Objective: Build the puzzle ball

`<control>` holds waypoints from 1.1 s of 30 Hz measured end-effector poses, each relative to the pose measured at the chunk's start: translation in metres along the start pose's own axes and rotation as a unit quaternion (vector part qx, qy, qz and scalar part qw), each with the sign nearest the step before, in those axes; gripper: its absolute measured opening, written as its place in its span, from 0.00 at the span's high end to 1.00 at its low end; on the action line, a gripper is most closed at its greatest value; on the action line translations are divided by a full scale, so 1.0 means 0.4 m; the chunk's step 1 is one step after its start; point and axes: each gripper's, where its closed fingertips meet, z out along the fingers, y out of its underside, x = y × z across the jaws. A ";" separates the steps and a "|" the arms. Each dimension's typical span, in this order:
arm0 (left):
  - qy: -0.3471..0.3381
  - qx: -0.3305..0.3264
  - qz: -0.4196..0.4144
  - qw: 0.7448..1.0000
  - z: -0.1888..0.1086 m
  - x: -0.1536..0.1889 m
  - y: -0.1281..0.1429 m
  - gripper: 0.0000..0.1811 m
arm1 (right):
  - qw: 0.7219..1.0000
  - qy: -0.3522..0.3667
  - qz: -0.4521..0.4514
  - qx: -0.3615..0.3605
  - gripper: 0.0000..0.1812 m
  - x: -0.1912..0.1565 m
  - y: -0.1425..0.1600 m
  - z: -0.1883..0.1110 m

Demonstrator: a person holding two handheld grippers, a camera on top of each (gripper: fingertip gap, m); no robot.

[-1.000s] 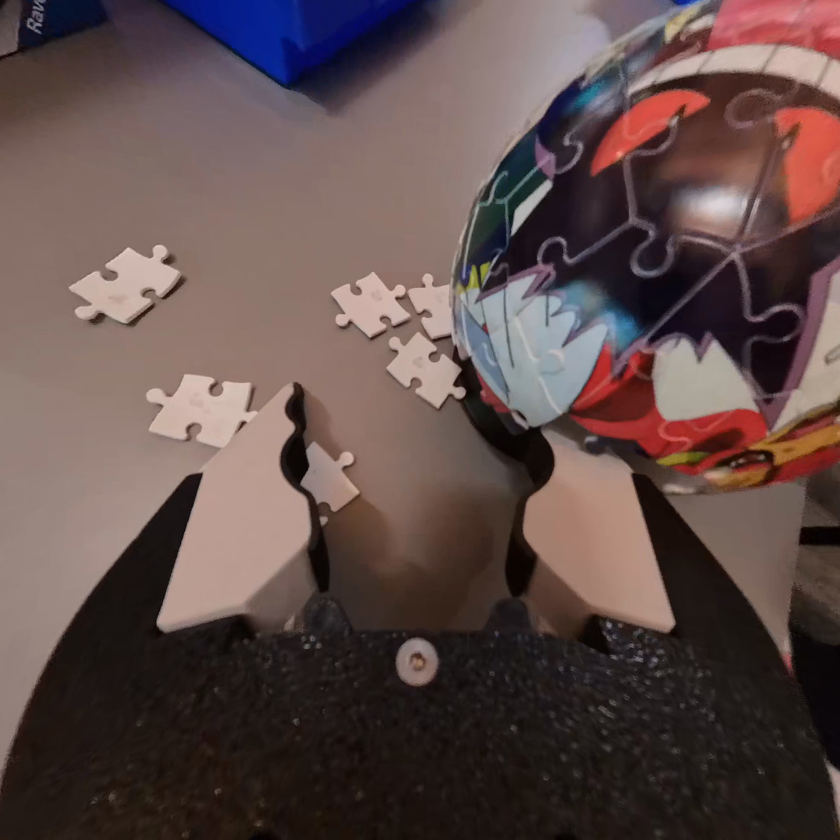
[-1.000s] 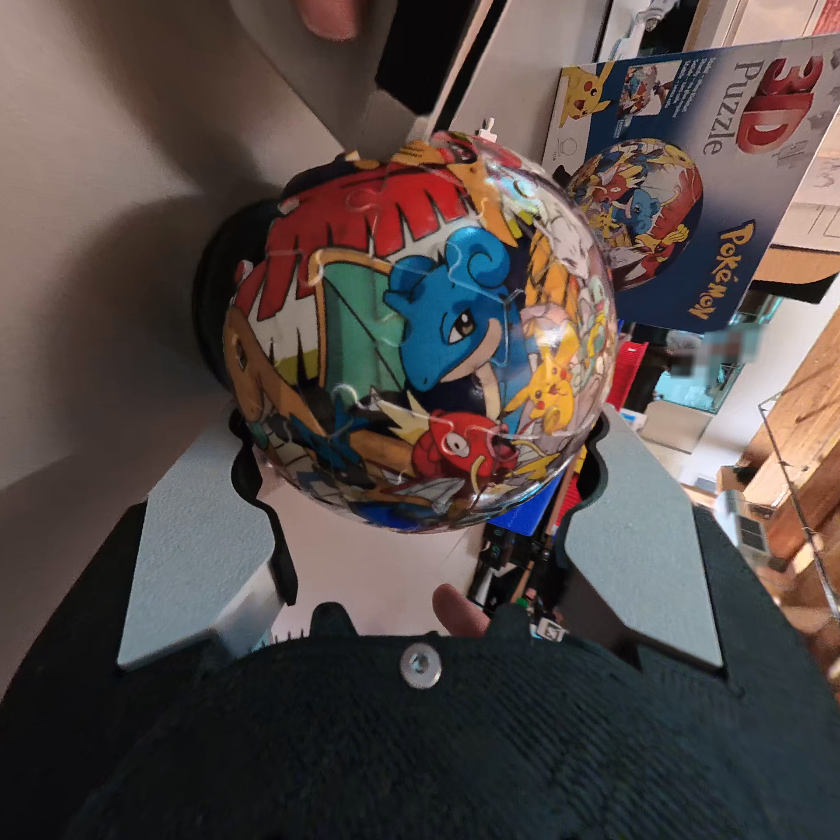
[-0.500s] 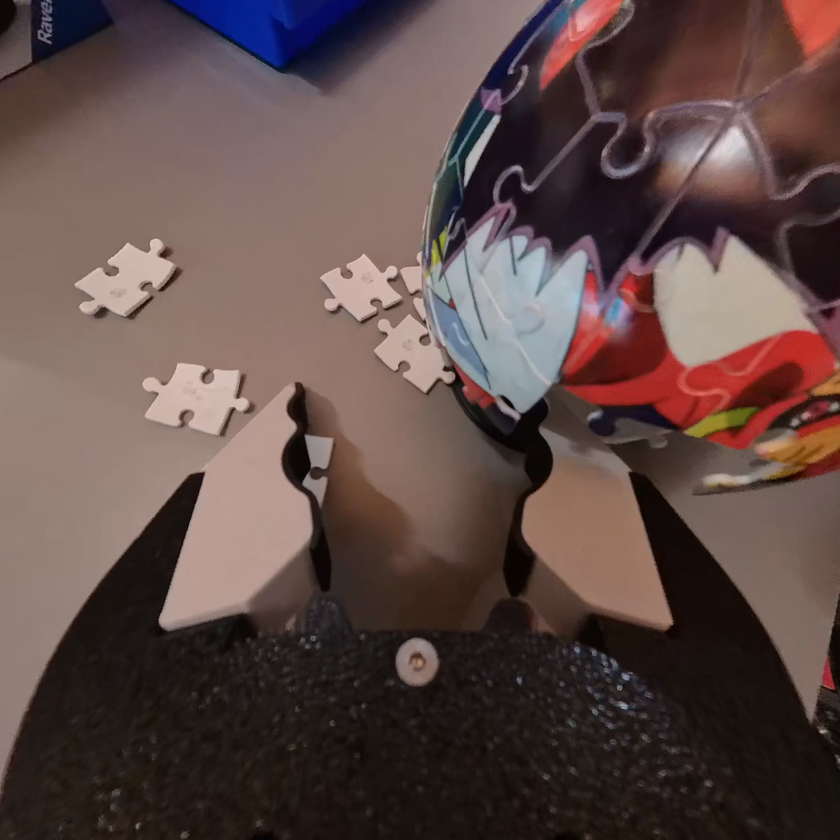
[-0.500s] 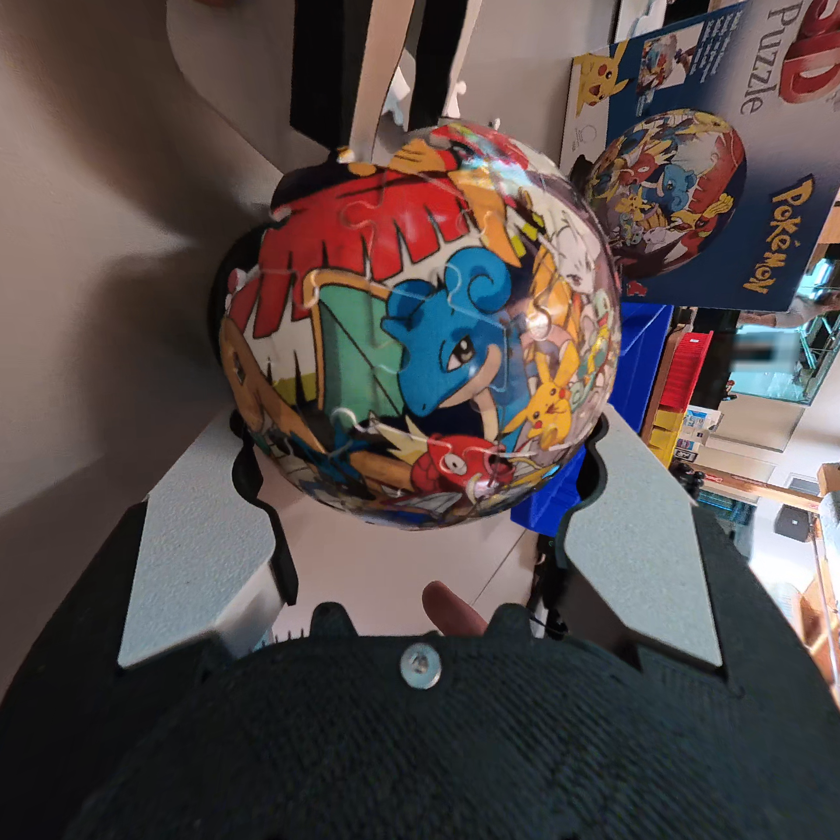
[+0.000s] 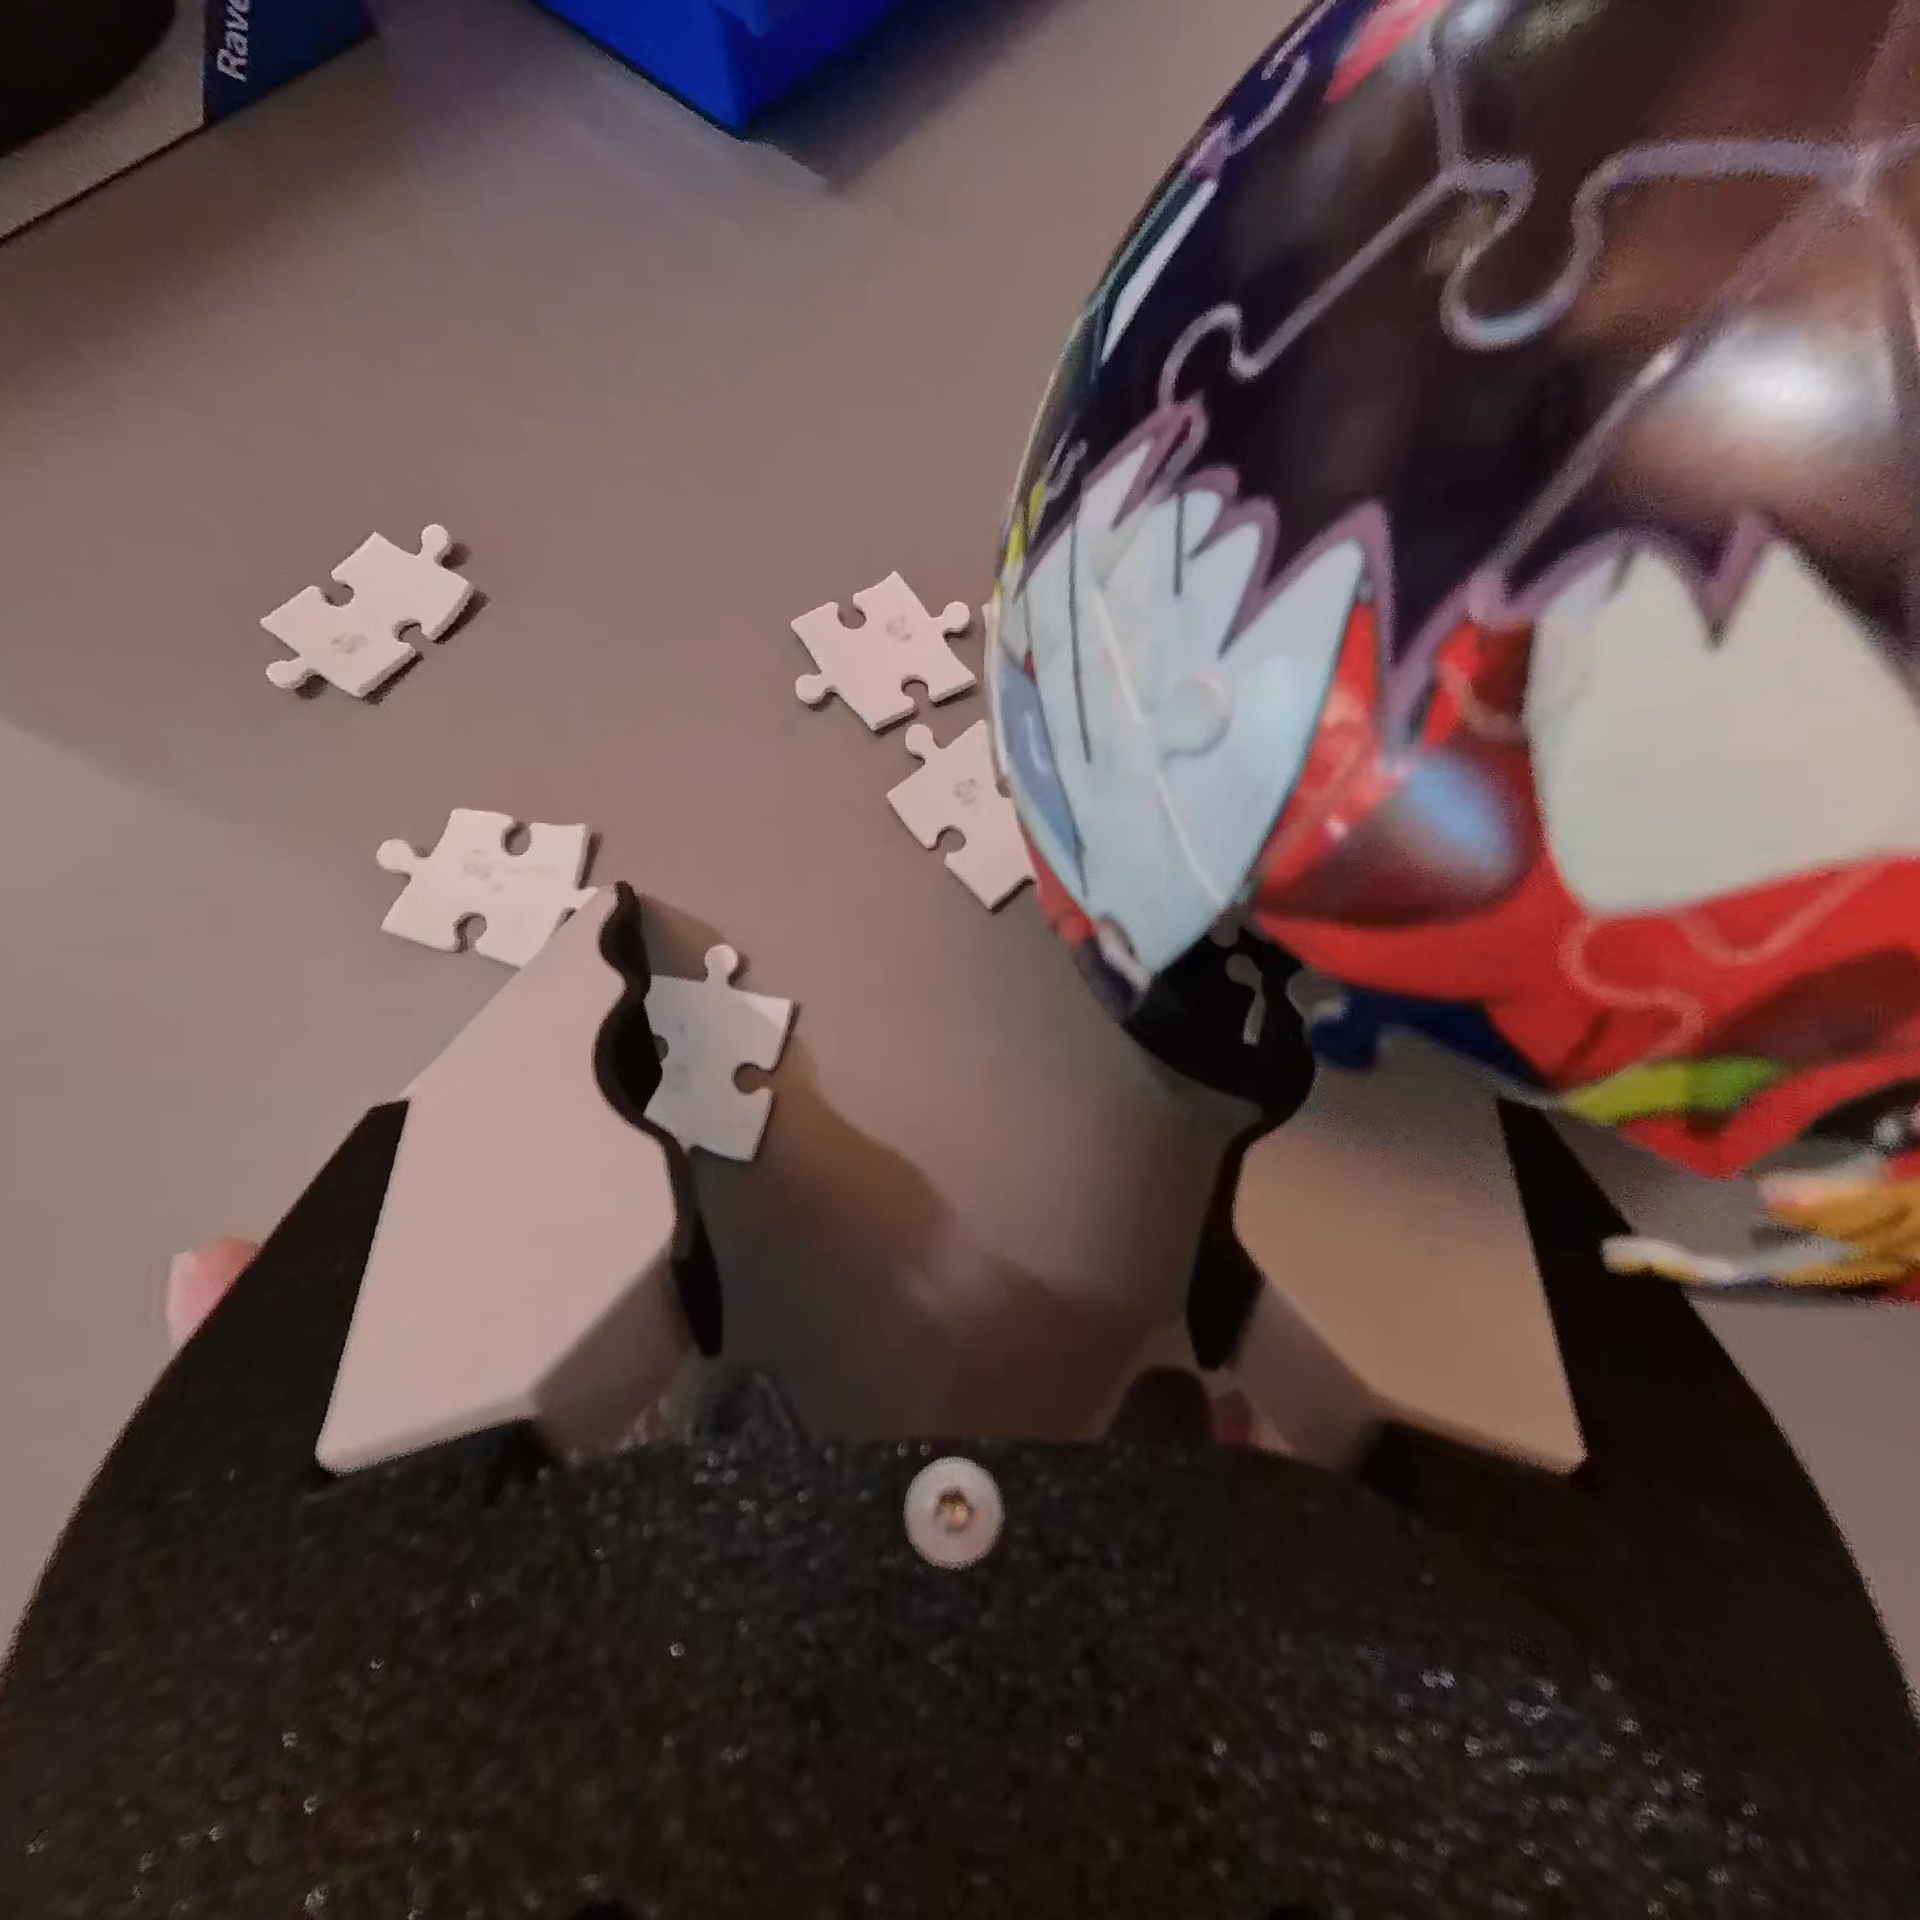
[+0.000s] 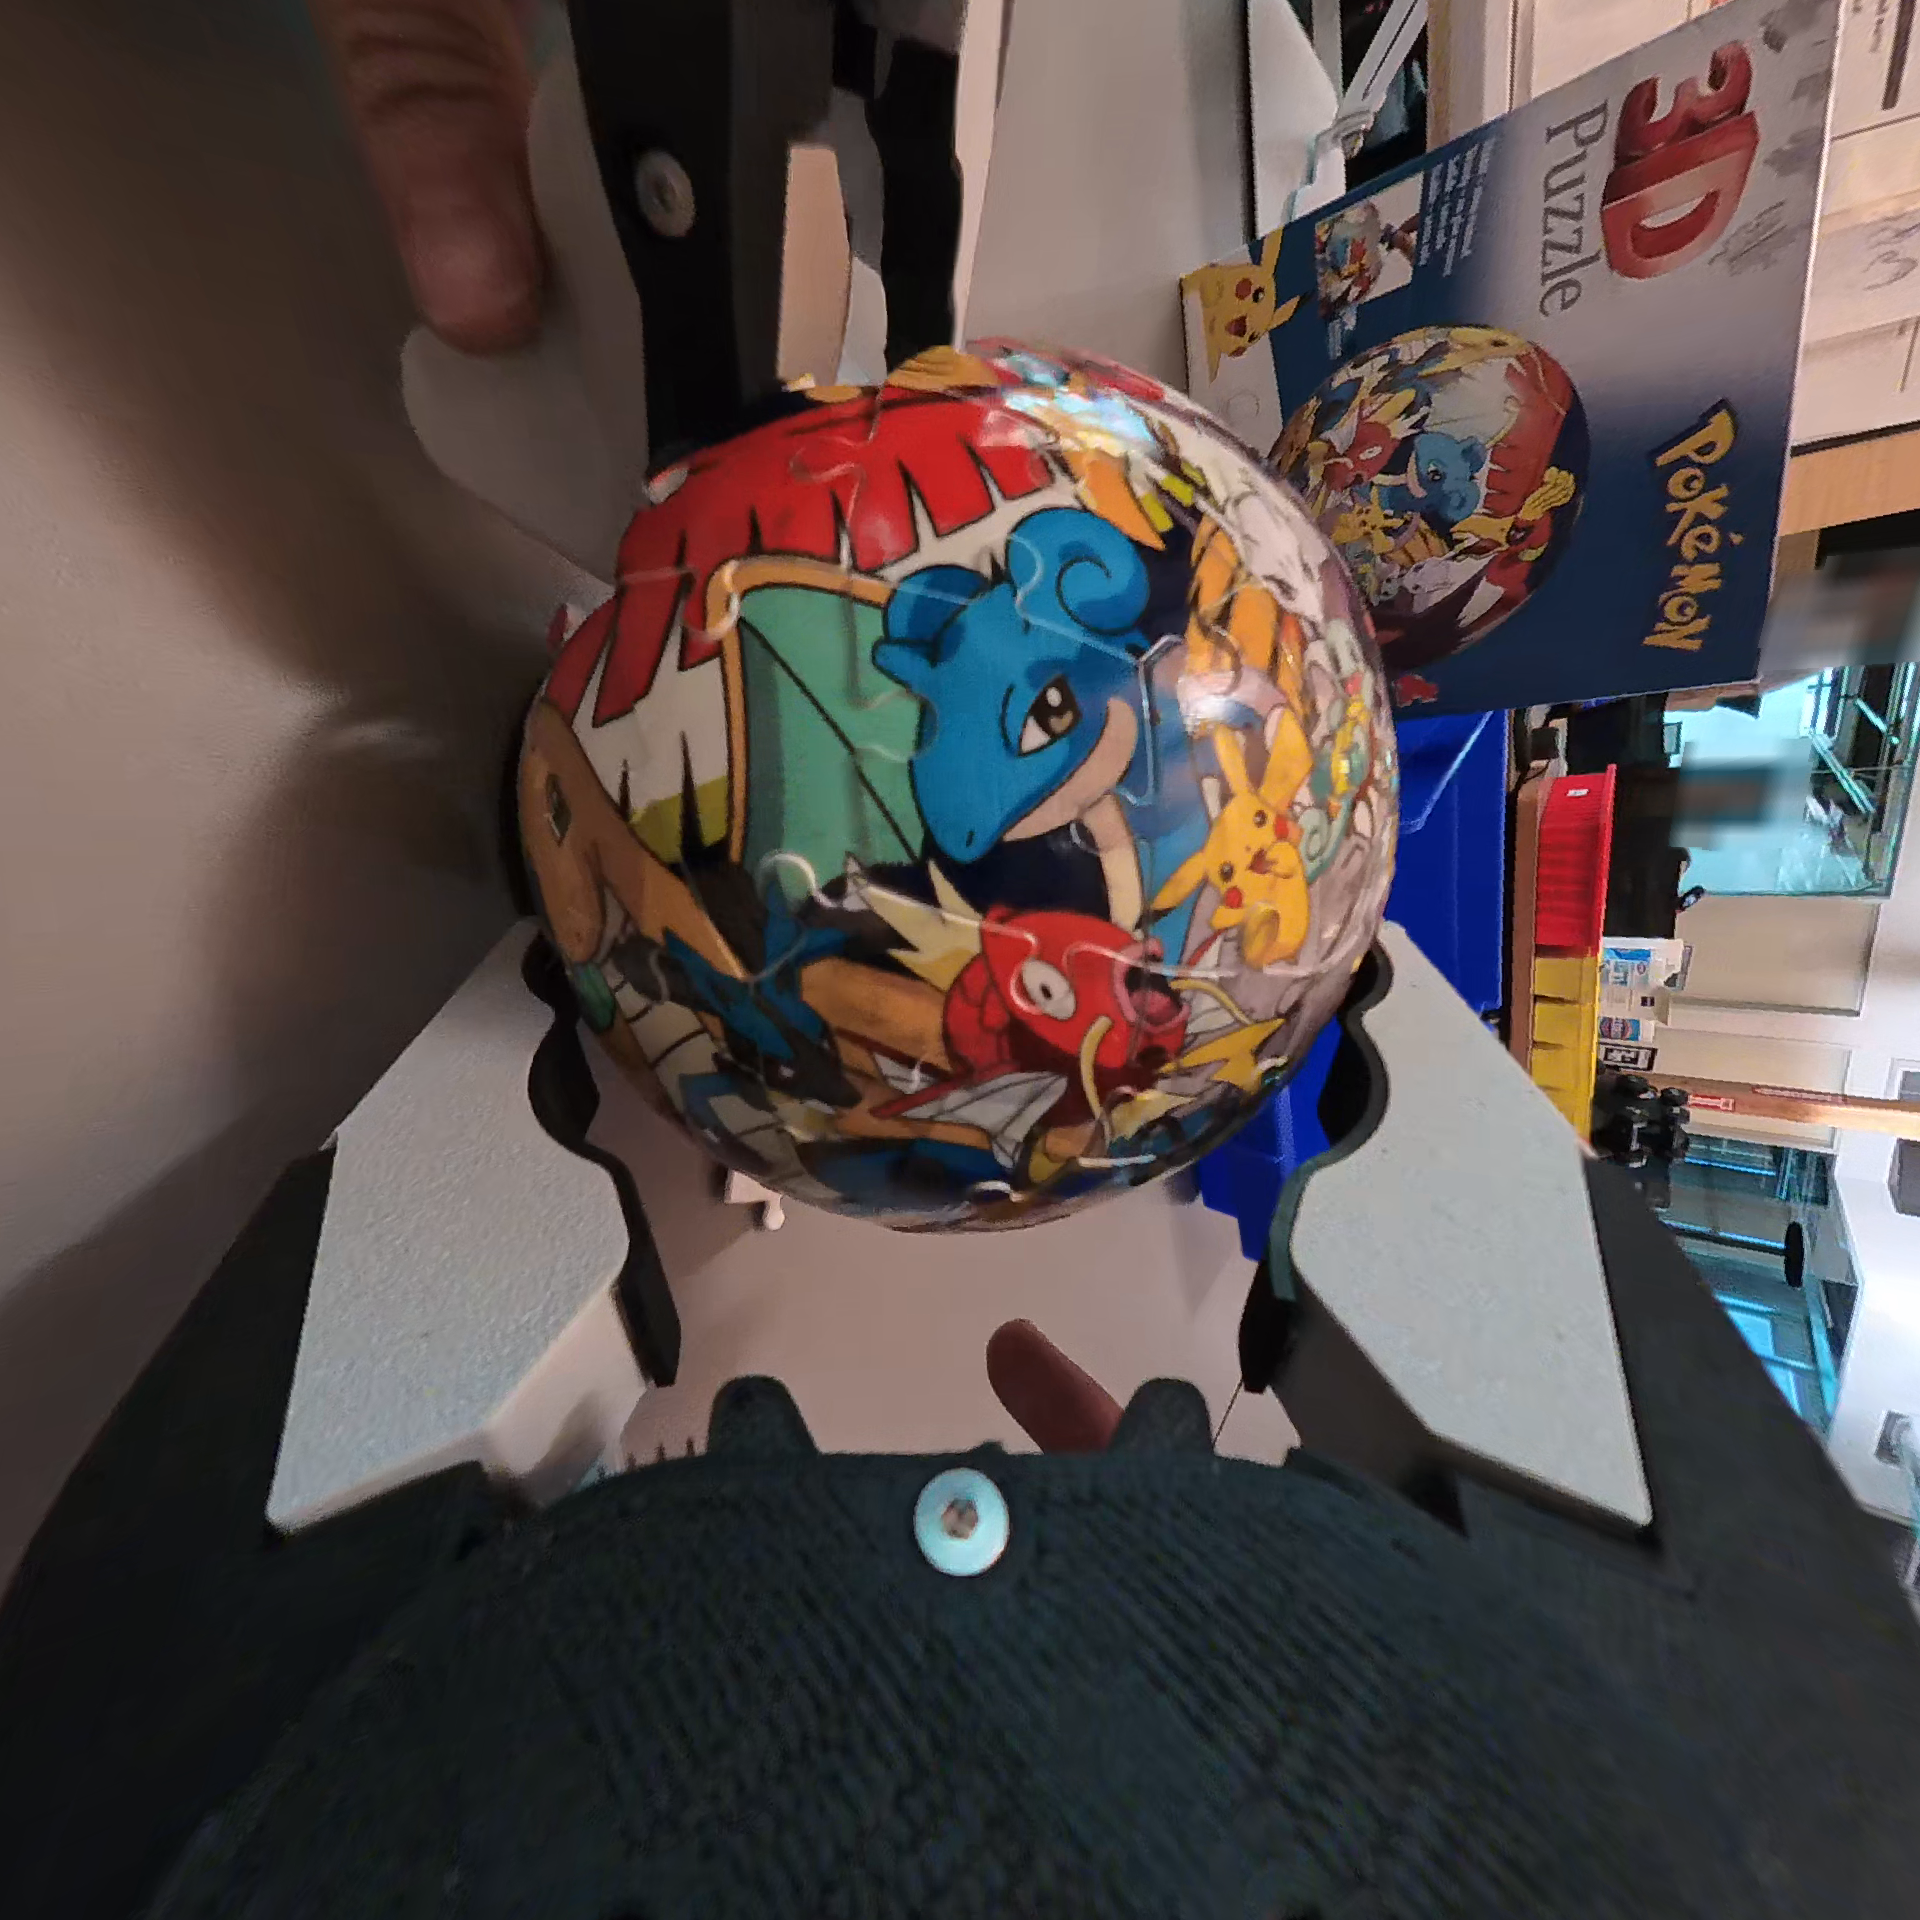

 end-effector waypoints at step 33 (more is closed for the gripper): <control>0.018 -0.072 0.006 0.997 -0.017 -0.021 0.016 0.37 | 0.999 0.009 -0.049 0.021 0.26 0.000 -0.065 -0.012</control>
